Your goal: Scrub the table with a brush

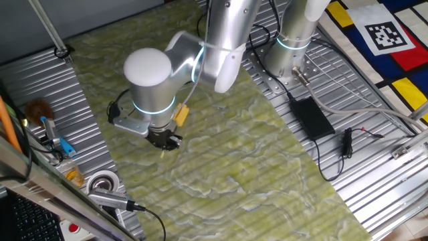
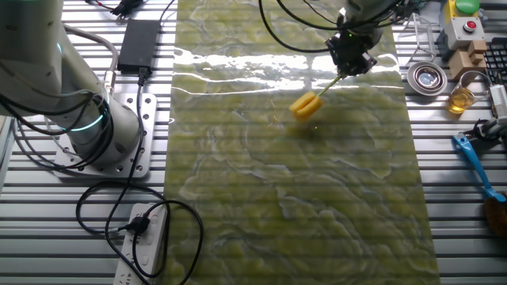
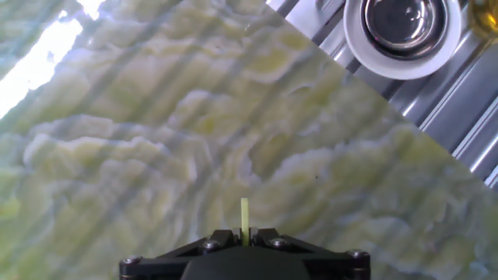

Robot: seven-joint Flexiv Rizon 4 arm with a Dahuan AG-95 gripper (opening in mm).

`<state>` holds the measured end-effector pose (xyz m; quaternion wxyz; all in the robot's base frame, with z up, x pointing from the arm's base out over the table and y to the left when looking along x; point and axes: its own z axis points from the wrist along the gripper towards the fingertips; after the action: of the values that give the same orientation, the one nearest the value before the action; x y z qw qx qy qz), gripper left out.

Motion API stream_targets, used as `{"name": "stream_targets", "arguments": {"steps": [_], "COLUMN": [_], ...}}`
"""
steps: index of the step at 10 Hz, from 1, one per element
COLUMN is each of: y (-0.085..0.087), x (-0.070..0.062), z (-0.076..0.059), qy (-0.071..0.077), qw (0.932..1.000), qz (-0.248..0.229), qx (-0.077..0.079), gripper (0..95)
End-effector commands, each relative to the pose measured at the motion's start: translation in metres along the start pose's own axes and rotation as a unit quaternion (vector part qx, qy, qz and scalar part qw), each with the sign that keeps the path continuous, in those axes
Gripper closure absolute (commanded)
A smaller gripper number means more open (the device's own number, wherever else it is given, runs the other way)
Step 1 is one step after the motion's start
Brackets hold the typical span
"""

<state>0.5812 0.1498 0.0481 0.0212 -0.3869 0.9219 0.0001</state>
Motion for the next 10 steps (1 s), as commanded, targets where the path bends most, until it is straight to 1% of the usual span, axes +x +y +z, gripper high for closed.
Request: {"name": "stream_targets", "arguments": {"steps": [1,3,4,5,6,7,8,9,10], "y": [0.007,0.014,0.016,0.019,0.022,0.022,0.023,0.023,0.023], "x": [-0.006,-0.012,-0.014,-0.016,-0.018,-0.019,-0.019,-0.02,-0.022], "z": [0.003,0.007,0.008,0.009,0.01,0.011,0.01,0.008,-0.003], "qy": [-0.007,-0.046,-0.055,-0.065,-0.062,-0.061,-0.058,-0.058,-0.047], "qw": [0.9994,0.9967,0.995,0.9918,0.9912,0.9923,0.9947,0.9964,0.9988], "qz": [-0.035,-0.067,-0.083,-0.109,-0.116,-0.106,-0.083,-0.06,-0.001], "qx": [0.0,0.003,0.009,0.016,0.019,0.018,0.017,0.014,0.007], "gripper": [95.0,95.0,76.0,57.0,57.0,57.0,57.0,57.0,76.0]}}
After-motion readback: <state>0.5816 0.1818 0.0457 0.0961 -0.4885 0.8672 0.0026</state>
